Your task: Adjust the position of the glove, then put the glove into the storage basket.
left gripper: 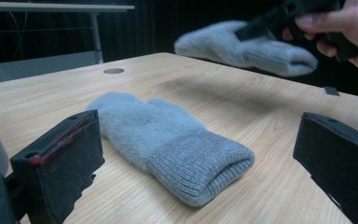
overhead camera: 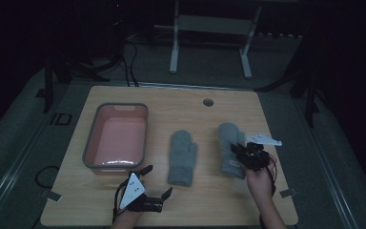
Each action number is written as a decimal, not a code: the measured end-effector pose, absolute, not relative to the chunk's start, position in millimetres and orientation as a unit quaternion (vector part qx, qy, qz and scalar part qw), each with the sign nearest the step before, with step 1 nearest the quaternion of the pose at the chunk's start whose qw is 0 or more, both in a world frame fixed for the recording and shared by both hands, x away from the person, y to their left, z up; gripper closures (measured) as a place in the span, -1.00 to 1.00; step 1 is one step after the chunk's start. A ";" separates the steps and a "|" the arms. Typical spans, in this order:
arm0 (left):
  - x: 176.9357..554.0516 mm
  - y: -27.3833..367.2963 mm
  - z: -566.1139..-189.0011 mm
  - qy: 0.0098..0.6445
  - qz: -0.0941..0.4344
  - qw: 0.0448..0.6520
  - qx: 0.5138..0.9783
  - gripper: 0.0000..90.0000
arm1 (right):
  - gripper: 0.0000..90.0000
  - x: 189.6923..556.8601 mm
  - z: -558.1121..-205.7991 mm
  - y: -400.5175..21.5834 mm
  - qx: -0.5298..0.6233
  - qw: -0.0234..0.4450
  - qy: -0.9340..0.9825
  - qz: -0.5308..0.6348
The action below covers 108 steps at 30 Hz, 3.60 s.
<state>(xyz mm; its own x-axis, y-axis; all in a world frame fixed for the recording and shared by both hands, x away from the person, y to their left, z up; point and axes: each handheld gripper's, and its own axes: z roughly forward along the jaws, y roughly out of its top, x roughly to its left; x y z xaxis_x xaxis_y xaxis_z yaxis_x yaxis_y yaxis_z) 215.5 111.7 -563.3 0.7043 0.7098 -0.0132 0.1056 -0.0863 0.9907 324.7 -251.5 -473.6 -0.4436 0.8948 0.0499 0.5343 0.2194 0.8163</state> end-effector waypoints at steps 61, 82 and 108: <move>231.8 100.5 -518.5 0.366 0.175 0.578 0.708 -0.88 | -0.64 328.4 -494.9 -166.5 0.340 0.177 0.799 0.463; 345.2 47.0 -517.6 0.481 0.149 0.330 0.799 -0.12 | -0.01 348.2 -517.0 -153.8 0.389 0.100 0.831 0.385; 356.5 52.8 -546.8 0.457 0.039 0.372 0.807 0.76 | 0.78 357.6 -546.4 -145.4 0.381 0.057 0.840 0.382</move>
<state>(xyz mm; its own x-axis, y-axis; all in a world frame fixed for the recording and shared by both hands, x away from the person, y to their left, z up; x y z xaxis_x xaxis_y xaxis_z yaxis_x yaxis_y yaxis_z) 356.5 52.8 -546.8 0.5786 0.7672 -0.2767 0.7085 -0.3048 0.6365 357.6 -145.4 -546.4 -0.7029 0.6838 0.1960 0.5975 0.4181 0.6842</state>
